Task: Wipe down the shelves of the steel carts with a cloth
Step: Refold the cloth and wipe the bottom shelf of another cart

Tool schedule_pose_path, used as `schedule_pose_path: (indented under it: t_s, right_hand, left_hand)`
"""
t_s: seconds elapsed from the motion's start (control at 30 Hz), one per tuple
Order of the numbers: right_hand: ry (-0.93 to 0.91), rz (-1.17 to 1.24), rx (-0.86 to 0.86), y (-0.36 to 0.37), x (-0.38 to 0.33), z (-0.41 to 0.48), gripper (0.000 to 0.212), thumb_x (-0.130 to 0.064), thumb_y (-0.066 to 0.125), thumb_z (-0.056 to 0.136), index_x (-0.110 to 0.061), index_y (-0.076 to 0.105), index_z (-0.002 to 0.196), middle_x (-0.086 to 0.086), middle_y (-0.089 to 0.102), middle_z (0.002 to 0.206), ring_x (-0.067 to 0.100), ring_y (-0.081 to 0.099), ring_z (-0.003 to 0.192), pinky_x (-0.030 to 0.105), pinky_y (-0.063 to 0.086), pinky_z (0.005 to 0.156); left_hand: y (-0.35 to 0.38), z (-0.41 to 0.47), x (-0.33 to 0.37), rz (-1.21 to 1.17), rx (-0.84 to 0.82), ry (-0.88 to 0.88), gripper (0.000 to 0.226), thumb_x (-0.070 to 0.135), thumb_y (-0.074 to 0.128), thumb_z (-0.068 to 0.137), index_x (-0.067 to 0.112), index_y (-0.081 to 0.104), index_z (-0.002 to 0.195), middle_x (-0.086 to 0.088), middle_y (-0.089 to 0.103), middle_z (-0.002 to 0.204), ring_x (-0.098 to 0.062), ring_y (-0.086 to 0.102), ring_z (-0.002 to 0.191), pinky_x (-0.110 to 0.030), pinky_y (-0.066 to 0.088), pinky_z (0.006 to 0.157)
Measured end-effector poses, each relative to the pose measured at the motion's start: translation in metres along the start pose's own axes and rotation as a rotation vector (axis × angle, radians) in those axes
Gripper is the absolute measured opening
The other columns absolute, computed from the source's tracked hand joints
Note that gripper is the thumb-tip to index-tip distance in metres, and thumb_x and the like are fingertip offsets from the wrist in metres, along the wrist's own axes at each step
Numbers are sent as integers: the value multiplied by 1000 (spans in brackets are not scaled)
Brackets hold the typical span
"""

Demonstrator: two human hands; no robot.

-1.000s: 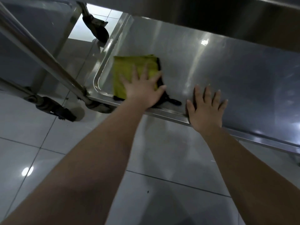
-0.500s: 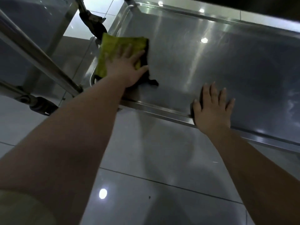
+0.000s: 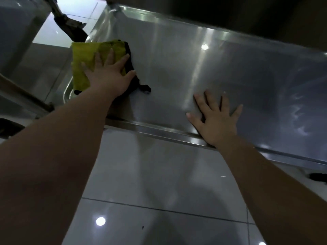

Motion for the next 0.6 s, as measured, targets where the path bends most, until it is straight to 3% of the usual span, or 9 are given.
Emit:
schedule_pose_path:
  t_s: [0.07,0.2,0.3,0.43,0.6]
  right_hand:
    - [-9,-5,4,1,1,-1,72,-81,3,82,-53,-16,145,-16,-15,161,35,-13,148,75,-4,106]
    - [-6,-5,6,1,3,3,76,-83,6,81,-50,-11,148,-12,-14,162,32,-13,148,74,-7,106]
    - [61,36,19,3,7,4,92,-86,12,80,-33,3,154,-4,-10,163,26,-12,149,71,-7,109]
    - [47,87,49,2,10,4,94,-87,14,77,-32,6,153,-5,-7,163,25,-12,149,70,-7,110]
    - [26,118,80,4,12,5,92,-88,15,77,-34,9,151,-4,-5,163,25,-11,149,70,-7,110]
  left_hand:
    - [3,10,42,19,-30,29,64,75,23,89,54,10,148,6,-1,164,-32,-5,149,-71,-4,109]
    - [10,8,152,57,-98,301,61,73,21,91,56,7,147,6,-3,164,-31,-8,149,-71,-3,109]
    - [19,-11,203,72,-123,491,56,70,21,93,57,9,146,9,-2,163,-28,-8,149,-69,-4,110]
    - [17,-5,172,18,-107,516,59,73,26,90,57,14,146,11,0,163,-21,-6,150,-62,-3,115]
    - [2,8,40,-30,-25,164,65,75,31,88,52,20,147,9,6,163,-20,3,150,-60,6,116]
Point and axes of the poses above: each hand's wrist, its own z-axis towards the middle knuckle, its own y-axis out of the palm, x = y × z, the point moved 1 cm from there along z, towards the middle knuckle
